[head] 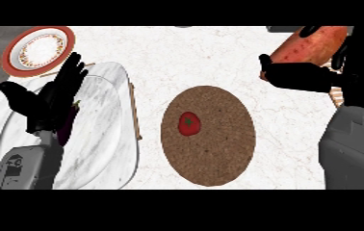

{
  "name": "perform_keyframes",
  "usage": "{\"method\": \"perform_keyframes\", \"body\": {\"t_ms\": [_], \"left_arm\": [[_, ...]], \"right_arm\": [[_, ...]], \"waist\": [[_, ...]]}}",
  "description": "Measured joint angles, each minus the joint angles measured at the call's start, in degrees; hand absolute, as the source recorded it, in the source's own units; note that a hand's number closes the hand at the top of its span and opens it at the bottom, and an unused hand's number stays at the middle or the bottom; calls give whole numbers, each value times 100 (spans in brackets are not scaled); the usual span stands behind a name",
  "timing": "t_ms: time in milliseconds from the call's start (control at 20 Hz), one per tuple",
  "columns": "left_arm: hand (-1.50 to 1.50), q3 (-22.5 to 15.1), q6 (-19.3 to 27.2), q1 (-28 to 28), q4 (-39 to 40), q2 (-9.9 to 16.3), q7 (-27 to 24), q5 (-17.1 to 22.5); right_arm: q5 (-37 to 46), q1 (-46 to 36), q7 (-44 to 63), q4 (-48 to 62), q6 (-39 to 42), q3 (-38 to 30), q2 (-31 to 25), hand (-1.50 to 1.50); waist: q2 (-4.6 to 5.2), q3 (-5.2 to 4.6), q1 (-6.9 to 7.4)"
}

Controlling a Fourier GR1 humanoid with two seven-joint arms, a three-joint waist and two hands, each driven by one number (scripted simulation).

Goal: Pick the sweet potato from the placemat and place it in the tiered shelf

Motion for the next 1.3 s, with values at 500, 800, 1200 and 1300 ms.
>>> {"method": "perform_keyframes", "body": {"t_ms": [500, 800, 1200, 1300], "left_arm": [[0, 62, -24, -127, -25, 55, 119, -15], [0, 80, -53, -114, 39, 13, 39, -25], [0, 59, -72, -35, -128, -36, 186, -35], [0, 109, -99, -74, -115, 1, 239, -8]], "right_arm": [[-957, 252, -522, 212, 316, -1802, -1023, 150], [-1496, 803, -1227, 463, 87, -2725, -1437, 150], [-1929, 1362, -2450, 1390, -449, -3336, -1761, 150], [-2070, 1473, -2738, 1628, -499, -3467, -1876, 150]], "waist": [[7, 2, 4], [10, 3, 4], [14, 4, 32], [14, 4, 31]]}}
